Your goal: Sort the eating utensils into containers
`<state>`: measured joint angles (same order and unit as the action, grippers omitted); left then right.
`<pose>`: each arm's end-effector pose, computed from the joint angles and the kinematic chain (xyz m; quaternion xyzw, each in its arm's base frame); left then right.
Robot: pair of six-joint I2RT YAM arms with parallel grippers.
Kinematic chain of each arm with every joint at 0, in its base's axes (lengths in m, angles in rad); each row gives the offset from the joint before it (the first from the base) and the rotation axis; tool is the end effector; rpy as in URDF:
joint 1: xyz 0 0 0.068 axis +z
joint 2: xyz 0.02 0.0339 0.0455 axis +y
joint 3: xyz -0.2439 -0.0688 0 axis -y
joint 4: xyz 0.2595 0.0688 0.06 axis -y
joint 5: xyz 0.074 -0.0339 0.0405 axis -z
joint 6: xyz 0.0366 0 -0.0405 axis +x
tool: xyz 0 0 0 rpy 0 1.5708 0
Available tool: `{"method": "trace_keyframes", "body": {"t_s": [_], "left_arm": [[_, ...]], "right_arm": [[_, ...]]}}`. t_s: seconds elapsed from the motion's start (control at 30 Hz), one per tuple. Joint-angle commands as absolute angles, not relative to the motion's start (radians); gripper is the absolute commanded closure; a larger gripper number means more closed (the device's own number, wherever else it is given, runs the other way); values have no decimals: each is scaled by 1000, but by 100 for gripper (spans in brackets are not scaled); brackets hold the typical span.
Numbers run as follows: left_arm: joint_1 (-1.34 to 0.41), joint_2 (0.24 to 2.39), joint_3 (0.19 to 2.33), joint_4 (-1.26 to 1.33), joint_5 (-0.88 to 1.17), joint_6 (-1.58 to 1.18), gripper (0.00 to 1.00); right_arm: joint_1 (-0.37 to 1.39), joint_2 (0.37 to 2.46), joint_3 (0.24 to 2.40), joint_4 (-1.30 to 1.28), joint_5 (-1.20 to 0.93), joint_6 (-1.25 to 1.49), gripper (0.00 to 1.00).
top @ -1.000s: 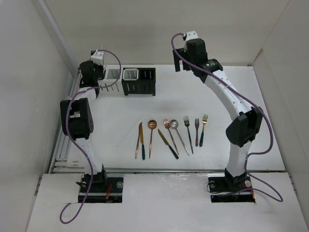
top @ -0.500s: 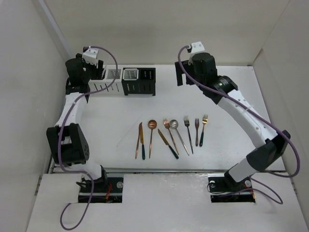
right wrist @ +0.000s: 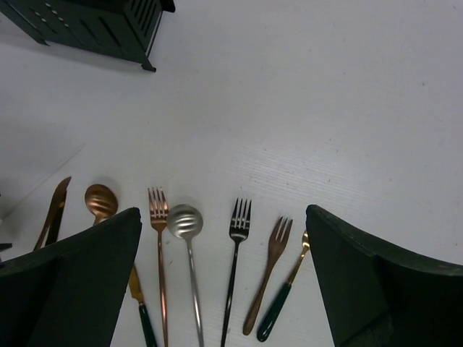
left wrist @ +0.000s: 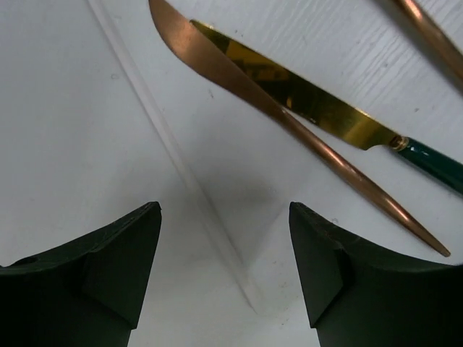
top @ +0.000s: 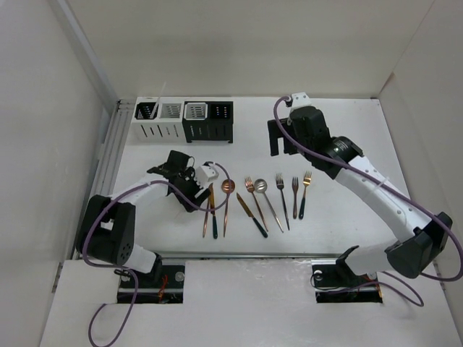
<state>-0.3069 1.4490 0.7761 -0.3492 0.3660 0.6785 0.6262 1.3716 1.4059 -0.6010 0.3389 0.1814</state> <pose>0.2697 -0.0992 0.1485 0.4912 0.8106 -0.1229 0.2942 0.2669 0.1780 0.3632 -0.1114 0.8607 0.0504 0.4943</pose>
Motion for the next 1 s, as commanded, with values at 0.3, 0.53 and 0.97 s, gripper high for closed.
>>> {"method": "trace_keyframes", "body": {"t_s": [0.3, 0.53, 0.97], "left_arm": [[-345, 1621, 864, -316, 171, 627, 36], [-391, 1644, 795, -353, 124, 623, 79], [-238, 1677, 1021, -426, 201, 469, 100]], "right_arm": [[637, 1255, 1370, -589, 380, 230, 0], [637, 1265, 1390, -589, 423, 229, 0], [637, 1318, 1420, -537, 403, 183, 0]]}}
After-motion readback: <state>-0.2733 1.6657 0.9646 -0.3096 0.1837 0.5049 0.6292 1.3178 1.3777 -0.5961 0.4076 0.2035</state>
